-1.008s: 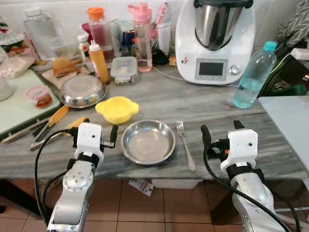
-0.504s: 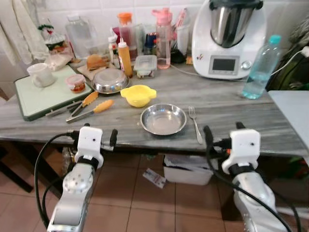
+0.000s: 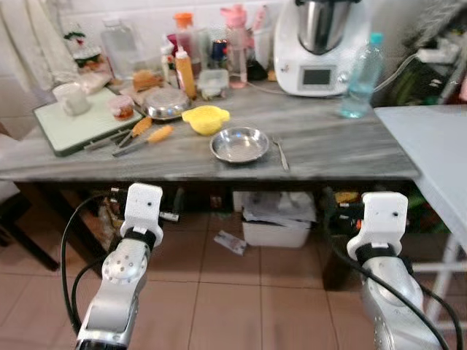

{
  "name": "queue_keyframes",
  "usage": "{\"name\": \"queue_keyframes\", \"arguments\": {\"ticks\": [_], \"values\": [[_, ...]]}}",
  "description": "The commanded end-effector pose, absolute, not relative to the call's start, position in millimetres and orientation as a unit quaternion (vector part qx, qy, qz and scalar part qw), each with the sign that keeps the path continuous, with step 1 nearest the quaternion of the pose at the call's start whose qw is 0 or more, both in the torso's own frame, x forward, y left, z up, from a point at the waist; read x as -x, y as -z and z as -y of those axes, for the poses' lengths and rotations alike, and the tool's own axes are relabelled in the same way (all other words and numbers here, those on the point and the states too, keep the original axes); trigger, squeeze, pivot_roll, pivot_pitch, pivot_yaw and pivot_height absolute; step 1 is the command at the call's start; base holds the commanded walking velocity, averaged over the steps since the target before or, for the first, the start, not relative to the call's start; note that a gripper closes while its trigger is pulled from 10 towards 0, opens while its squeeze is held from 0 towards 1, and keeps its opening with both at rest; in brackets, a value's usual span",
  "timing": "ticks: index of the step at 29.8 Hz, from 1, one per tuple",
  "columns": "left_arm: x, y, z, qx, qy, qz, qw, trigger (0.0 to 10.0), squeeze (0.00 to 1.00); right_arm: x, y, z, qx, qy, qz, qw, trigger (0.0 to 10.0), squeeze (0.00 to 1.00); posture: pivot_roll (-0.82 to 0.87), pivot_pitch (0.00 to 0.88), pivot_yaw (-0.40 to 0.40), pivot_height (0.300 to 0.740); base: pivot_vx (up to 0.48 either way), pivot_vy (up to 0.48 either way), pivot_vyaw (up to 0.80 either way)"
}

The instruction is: Setting the table

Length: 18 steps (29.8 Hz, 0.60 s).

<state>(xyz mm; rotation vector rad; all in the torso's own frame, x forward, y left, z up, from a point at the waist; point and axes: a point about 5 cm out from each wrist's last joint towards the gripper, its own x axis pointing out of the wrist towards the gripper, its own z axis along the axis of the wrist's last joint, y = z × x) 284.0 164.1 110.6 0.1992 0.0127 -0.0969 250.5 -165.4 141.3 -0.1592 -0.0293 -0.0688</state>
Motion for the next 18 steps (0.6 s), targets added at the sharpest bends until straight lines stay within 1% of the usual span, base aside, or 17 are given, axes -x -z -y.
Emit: {"name": "queue_keyframes", "arguments": {"ticks": [1,3,6,9,13,18], "values": [[-285.9,-113.4,-161.3,-0.1,0.054,0.003,0.993,10.0,0.0,-255.0,-146.3,167.9,0.073,0.056,0.025,0.995,10.0,0.0,-0.13,0.002,0.074,0.74,-0.266,0.0,0.0],[-286.6,-114.0,-159.5,-0.097,0.058,0.004,0.994,10.0,0.0,-256.1,-150.2,171.0,0.086,0.078,0.039,0.992,10.0,0.0,-0.13,0.004,0.074,0.74,-0.253,0.0,0.0],[-287.5,-116.2,-153.6,-0.092,0.074,0.013,0.993,10.0,0.0,-257.2,-149.5,169.6,0.067,0.057,0.033,0.996,10.0,0.0,-0.14,0.005,0.074,0.74,0.0,0.0,0.0],[-287.4,-116.5,-151.6,-0.083,0.08,0.013,0.993,10.0,0.0,-256.8,-149.3,169.9,0.064,0.059,0.033,0.996,10.0,0.0,-0.14,0.006,0.074,0.74,0.0,0.0,0.0],[-287.9,-120.8,-142.4,-0.06,0.112,0.023,0.992,10.0,0.0,-252.8,-146.4,164.2,0.036,0.026,0.02,0.999,10.0,0.0,-0.14,0.006,0.076,0.74,0.0,0.0,0.0],[-288.3,-120.7,-139.9,-0.061,0.119,0.025,0.991,10.0,0.0,-252.2,-146.3,163.9,0.038,0.029,0.02,0.999,10.0,0.0,-0.14,0.007,0.076,0.74,0.0,0.0,0.0]]}}
